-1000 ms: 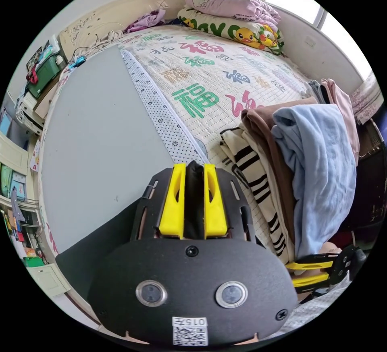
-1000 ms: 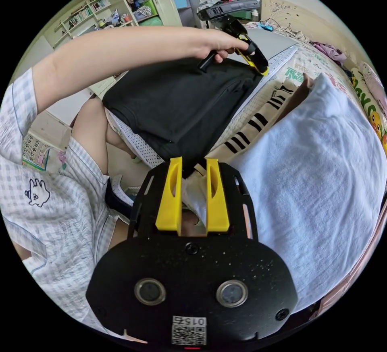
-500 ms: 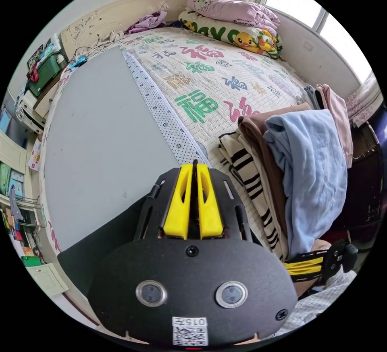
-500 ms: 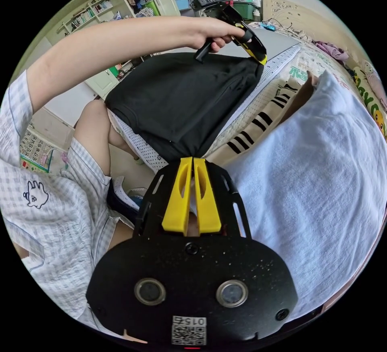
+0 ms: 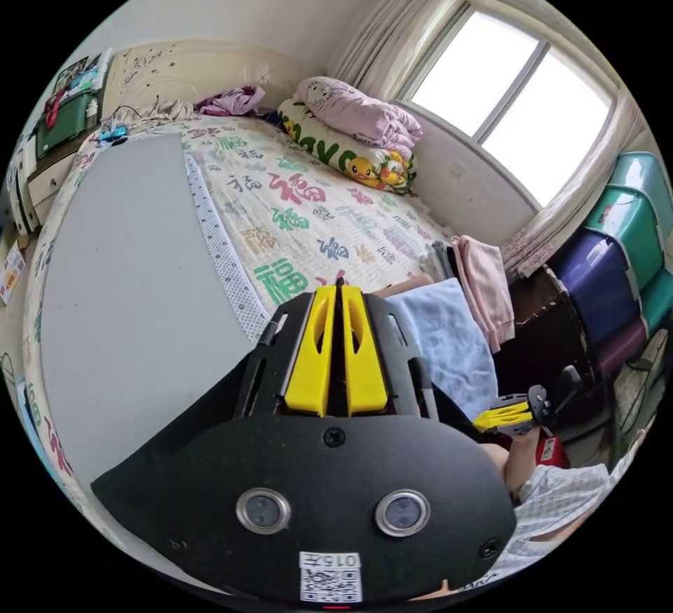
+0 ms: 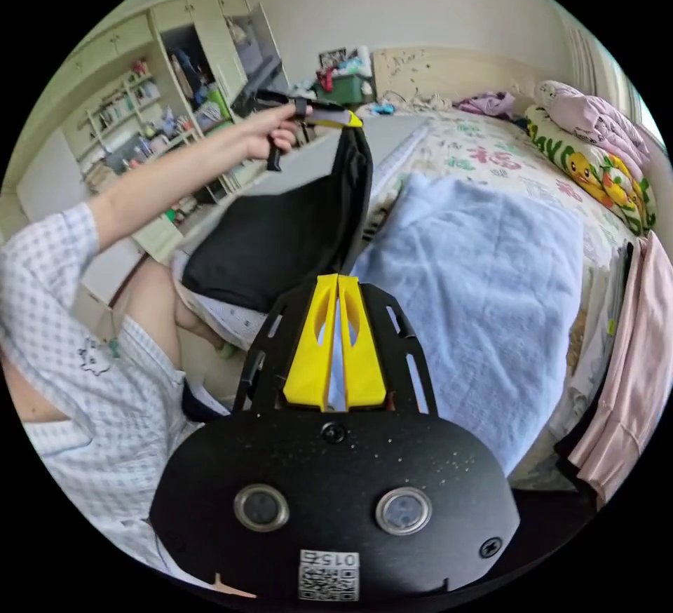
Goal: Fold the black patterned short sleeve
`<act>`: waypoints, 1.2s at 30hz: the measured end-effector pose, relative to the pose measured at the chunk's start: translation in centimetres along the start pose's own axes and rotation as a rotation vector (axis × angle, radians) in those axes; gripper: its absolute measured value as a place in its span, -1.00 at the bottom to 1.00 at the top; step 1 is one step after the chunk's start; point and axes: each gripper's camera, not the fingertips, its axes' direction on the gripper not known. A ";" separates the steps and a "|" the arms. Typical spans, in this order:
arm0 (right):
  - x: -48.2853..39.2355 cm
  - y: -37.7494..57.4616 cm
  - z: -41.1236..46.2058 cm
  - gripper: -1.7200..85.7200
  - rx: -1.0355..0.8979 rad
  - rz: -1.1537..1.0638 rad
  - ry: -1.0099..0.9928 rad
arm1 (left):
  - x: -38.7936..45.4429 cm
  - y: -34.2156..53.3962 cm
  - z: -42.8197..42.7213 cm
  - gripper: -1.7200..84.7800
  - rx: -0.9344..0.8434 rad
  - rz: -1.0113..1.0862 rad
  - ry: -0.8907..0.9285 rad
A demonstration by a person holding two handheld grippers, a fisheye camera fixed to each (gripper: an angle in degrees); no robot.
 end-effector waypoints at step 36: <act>-9.4 15.9 33.3 -0.97 -0.571 -0.723 -0.664 | -23.9 24.3 -27.8 -0.89 0.043 -0.201 -0.410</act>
